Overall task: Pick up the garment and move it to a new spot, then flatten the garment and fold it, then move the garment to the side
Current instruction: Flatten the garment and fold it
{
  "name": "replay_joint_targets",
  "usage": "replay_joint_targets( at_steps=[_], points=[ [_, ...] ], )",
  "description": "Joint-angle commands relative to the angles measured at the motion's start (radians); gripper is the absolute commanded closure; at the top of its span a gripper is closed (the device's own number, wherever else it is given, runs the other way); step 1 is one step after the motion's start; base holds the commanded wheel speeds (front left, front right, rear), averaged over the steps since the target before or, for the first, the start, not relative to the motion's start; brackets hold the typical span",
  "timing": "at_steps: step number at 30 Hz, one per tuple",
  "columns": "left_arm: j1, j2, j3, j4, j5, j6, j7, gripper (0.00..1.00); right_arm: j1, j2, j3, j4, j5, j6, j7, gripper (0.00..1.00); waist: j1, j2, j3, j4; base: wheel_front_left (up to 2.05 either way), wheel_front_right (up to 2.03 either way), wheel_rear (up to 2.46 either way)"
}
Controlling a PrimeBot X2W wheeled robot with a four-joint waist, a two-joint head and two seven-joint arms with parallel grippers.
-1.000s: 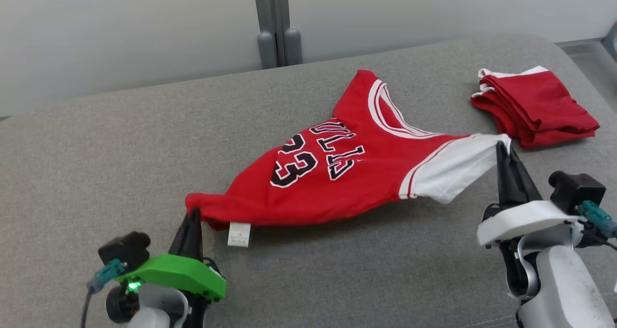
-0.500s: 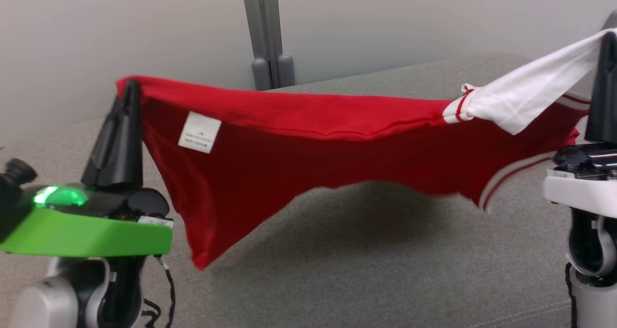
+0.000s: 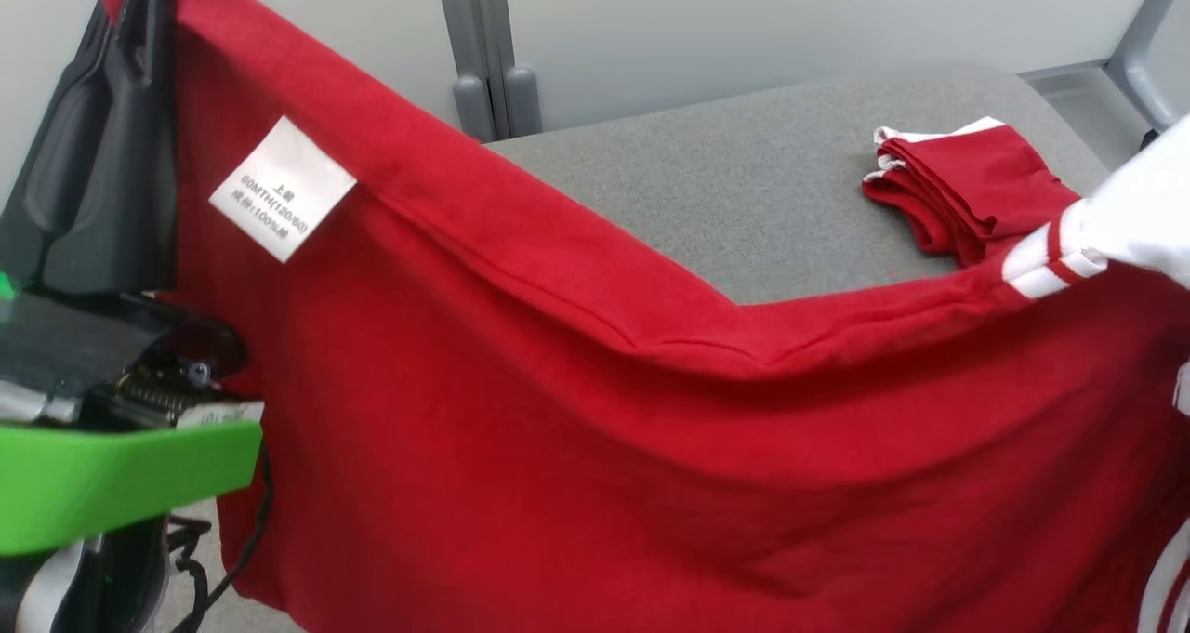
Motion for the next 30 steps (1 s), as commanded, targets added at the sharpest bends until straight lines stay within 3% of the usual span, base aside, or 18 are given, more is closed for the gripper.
replay_joint_targets(
  at_steps=[1,7,12,17,21,26,30],
  points=[
    [-0.027,0.006,-0.001,0.025,-0.004,0.005,0.01,1.0,-0.021,0.0,0.009,0.022,0.019,-0.002,0.013,1.0,0.0,0.0,0.068,0.001,0.0,0.0,0.0],
    [-0.173,0.027,-0.02,0.257,0.007,-0.034,0.037,1.0,-0.169,0.005,0.09,0.241,0.11,-0.001,0.015,1.0,0.0,0.0,0.208,0.014,0.0,0.0,0.0],
    [-0.477,0.029,-0.036,0.592,0.073,-0.052,0.049,1.0,-0.484,-0.01,0.182,0.516,0.077,-0.001,-0.031,1.0,0.0,0.0,0.323,0.012,0.0,0.0,0.0],
    [-0.79,0.044,-0.052,0.942,0.182,-0.061,-0.035,1.0,-0.853,0.028,0.196,0.893,0.007,-0.001,-0.177,1.0,0.0,0.0,0.397,-0.035,0.0,0.0,0.0],
    [-0.966,0.027,-0.07,1.131,0.249,-0.064,-0.157,1.0,-1.069,0.038,0.189,1.118,-0.016,-0.001,-0.265,1.0,0.0,0.0,0.465,-0.053,0.0,0.0,0.0],
    [-1.044,-0.001,-0.093,1.3,0.266,-0.105,-0.3,1.0,-1.164,0.038,0.242,1.262,0.046,-0.001,-0.294,1.0,0.0,0.0,0.571,-0.047,0.0,0.0,0.0],
    [-1.012,-0.021,-0.097,1.42,0.254,-0.134,-0.393,1.0,-1.105,0.038,0.274,1.267,0.076,-0.001,-0.295,1.0,0.0,0.0,0.645,-0.037,0.0,0.0,0.0]
  ],
)
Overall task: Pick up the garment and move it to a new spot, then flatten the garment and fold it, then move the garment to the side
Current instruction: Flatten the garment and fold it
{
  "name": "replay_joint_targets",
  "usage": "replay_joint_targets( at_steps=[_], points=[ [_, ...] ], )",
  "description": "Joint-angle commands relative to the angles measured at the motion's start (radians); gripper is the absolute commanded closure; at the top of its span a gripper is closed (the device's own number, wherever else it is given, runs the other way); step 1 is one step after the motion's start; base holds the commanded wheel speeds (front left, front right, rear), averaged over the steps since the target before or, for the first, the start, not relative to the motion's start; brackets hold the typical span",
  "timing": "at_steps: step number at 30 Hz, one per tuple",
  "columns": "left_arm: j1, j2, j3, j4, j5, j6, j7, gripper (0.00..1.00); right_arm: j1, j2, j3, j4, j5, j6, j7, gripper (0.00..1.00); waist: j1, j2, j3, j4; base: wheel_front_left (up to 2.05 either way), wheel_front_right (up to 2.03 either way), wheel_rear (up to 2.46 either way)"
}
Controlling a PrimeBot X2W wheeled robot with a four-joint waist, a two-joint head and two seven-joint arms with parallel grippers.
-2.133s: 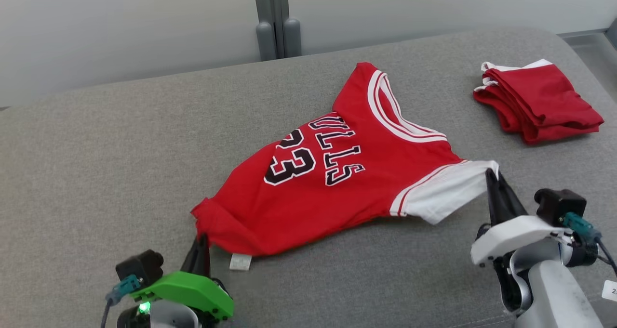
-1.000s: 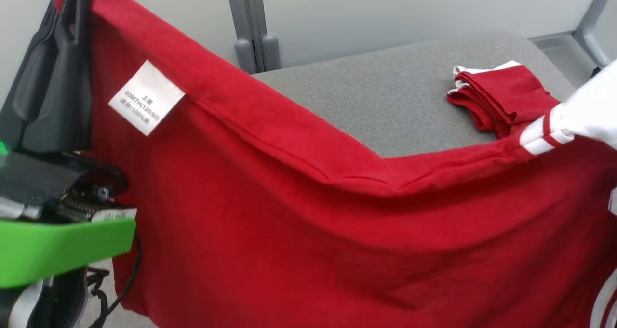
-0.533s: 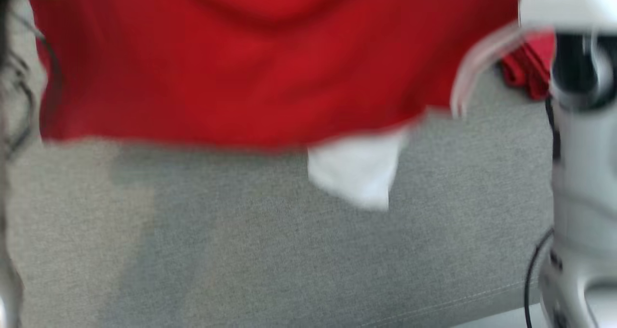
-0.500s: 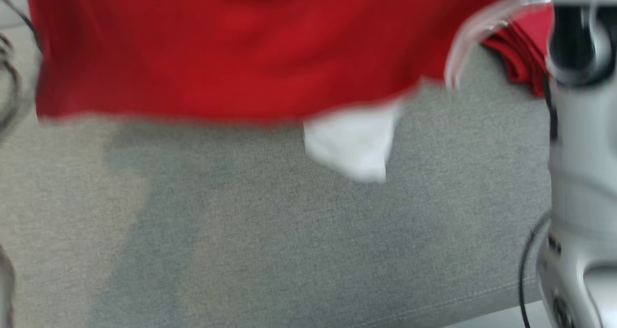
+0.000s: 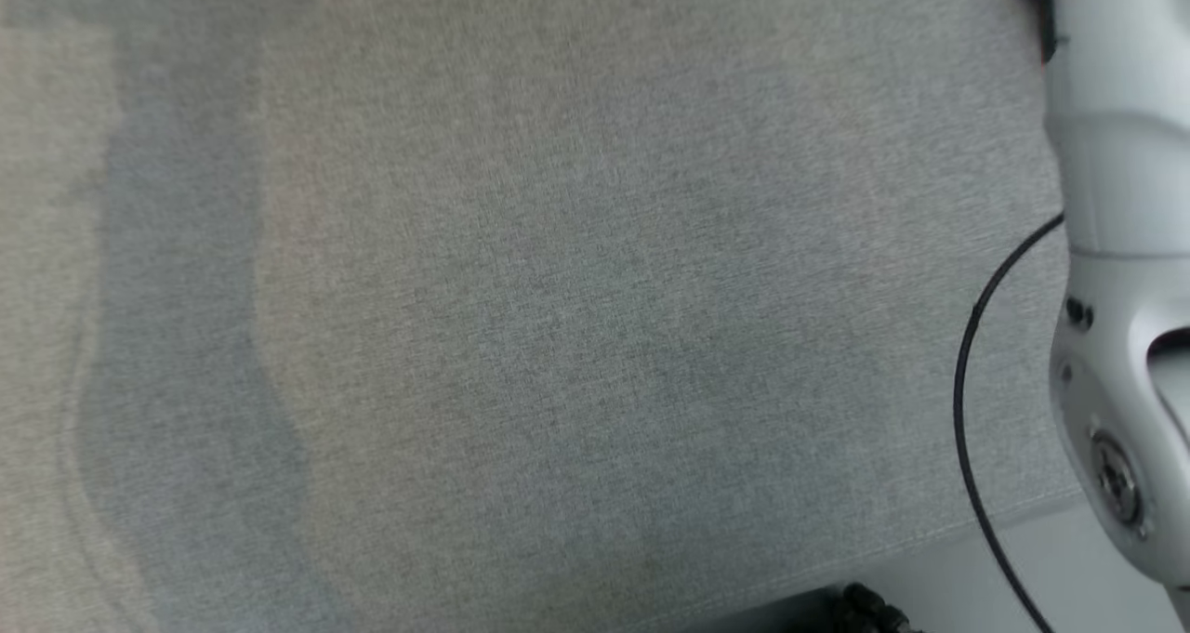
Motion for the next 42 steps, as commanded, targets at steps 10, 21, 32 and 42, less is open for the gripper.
replay_joint_targets(
  at_steps=[10,21,32,42],
  points=[
    [0.133,-0.049,0.023,0.186,-0.076,-0.088,-0.184,1.0,0.23,-0.001,0.061,-0.107,0.067,-0.001,-0.003,1.0,-0.0003,0.0,0.145,0.022,0.0,0.0,0.0],
    [0.351,-0.086,0.081,0.161,-0.145,-0.144,-0.23,1.0,0.52,-0.001,-0.011,-0.283,0.079,-0.001,-0.003,1.0,-0.0003,0.0,-0.017,0.06,0.0,0.0,0.0],
    [0.838,-0.112,0.176,-0.1,-0.193,-0.172,-0.23,1.0,0.895,-0.002,-0.018,-0.409,0.138,-0.001,-0.003,1.0,-0.0003,0.0,-0.246,0.06,0.0,0.0,0.0],
    [1.276,-0.201,0.212,-0.341,-0.247,-0.154,-0.229,1.0,1.221,-0.002,-0.012,-0.521,0.202,-0.001,-0.003,1.0,-0.0003,0.0,-0.433,0.064,0.0,0.0,0.0]
  ],
)
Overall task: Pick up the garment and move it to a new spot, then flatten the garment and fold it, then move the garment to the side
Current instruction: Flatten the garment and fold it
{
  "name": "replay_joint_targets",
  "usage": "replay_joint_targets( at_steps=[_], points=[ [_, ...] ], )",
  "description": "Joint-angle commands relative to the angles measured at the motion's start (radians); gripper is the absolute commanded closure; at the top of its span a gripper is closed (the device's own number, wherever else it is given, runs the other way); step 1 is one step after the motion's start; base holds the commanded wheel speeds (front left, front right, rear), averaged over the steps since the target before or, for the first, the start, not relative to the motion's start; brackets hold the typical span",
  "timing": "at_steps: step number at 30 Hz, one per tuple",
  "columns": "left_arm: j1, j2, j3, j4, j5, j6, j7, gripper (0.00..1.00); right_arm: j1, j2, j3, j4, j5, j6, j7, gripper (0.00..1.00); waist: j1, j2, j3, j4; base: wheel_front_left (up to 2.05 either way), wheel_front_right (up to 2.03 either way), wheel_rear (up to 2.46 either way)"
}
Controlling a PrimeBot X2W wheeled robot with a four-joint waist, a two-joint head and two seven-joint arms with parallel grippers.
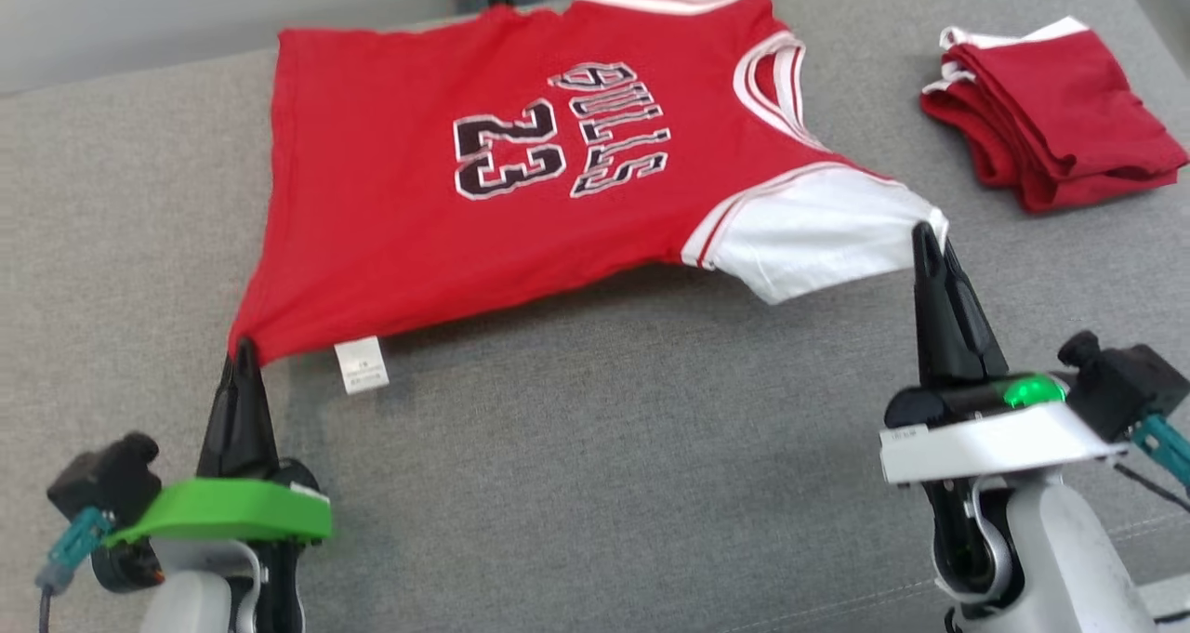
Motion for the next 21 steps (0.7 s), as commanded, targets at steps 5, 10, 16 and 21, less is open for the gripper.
replay_joint_targets(
  at_steps=[5,10,16,21],
  points=[
    [0.169,-0.016,-0.006,-0.163,-0.02,0.038,0.022,1.0,0.149,-0.003,-0.012,-0.082,0.004,-0.001,-0.003,1.0,0.0001,0.0,-0.147,0.011,0.0,0.0,0.0],
    [0.284,-0.003,-0.014,-0.343,-0.01,0.076,0.075,1.0,0.249,-0.003,-0.018,-0.172,-0.005,-0.001,-0.003,1.0,0.0001,0.0,-0.164,0.021,0.0,0.0,0.0],
    [0.383,-0.001,-0.029,-0.419,-0.022,0.101,0.123,1.0,0.318,-0.004,0.001,-0.186,0.019,-0.001,-0.003,1.0,0.0001,0.0,-0.15,0.021,0.0,0.0,0.0],
    [0.375,-0.018,-0.028,-0.367,-0.044,0.099,0.111,1.0,0.294,-0.003,0.004,-0.096,0.043,-0.001,-0.003,1.0,0.0001,0.0,-0.129,0.024,0.0,0.0,0.0]
  ],
)
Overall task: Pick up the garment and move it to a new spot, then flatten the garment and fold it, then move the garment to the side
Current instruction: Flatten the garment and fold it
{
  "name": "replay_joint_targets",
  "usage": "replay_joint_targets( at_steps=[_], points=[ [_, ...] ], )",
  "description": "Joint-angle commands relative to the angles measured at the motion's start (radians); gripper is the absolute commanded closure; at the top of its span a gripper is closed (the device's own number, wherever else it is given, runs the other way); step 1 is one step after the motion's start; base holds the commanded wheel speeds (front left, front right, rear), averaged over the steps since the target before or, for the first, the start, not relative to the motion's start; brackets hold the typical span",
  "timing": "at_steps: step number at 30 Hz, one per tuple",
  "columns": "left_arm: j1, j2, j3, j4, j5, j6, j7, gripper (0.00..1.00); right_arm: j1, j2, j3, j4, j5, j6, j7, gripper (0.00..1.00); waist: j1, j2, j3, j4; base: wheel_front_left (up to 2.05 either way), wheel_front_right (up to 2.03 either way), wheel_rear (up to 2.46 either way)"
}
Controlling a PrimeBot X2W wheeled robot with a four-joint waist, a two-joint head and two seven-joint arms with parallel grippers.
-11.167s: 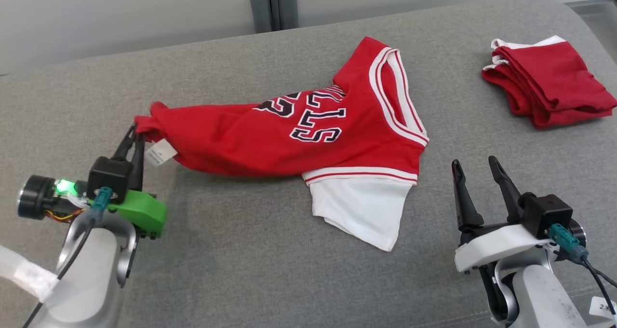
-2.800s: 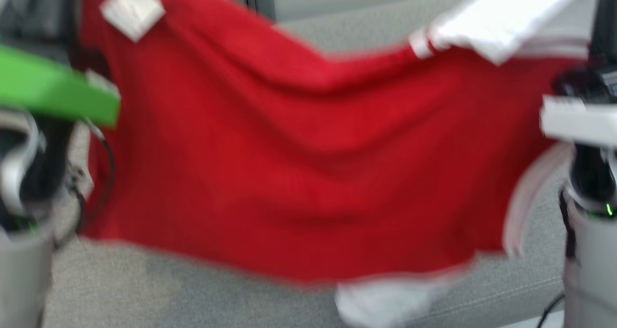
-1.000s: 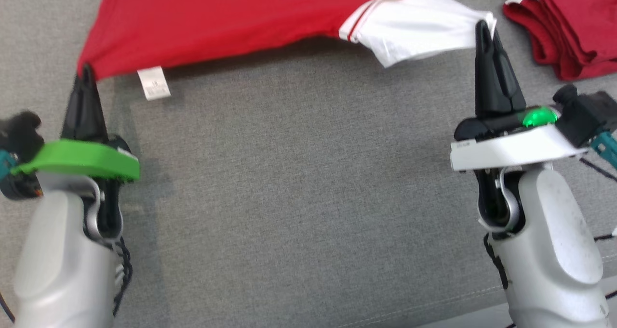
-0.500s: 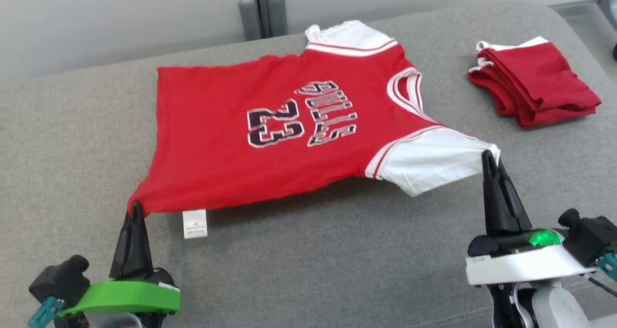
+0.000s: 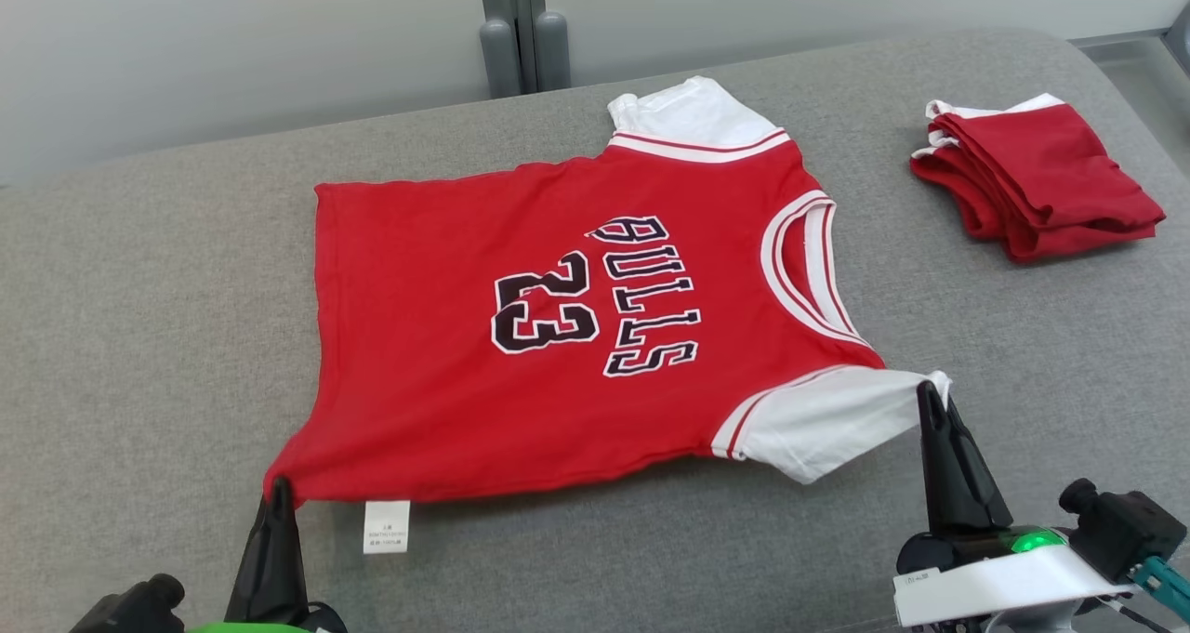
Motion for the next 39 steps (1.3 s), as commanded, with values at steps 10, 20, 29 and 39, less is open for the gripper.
replay_joint_targets(
  at_steps=[10,20,29,39],
  points=[
    [-0.135,-0.031,-0.032,0.165,-0.047,-0.028,-0.02,1.0,-0.133,-0.002,-0.009,0.169,0.035,0.0,-0.003,1.0,0.0001,0.0,0.064,0.009,0.0,0.0,0.0],
    [-0.346,-0.042,-0.01,0.257,-0.085,-0.028,-0.04,1.0,-0.332,-0.002,-0.023,0.243,0.051,0.0,-0.003,1.0,0.0001,0.0,0.146,0.018,0.0,0.0,0.0],
    [-0.536,-0.027,0.0,0.433,-0.055,-0.025,-0.072,1.0,-0.578,-0.002,0.0,0.447,0.054,0.0,-0.003,1.0,0.0001,0.0,0.216,0.016,0.0,0.0,0.0],
    [-0.645,-0.034,-0.014,0.561,-0.04,-0.048,-0.096,1.0,-0.746,-0.002,-0.007,0.629,0.031,0.0,-0.003,1.0,0.0001,0.0,0.254,0.023,0.0,0.0,0.0]
  ],
)
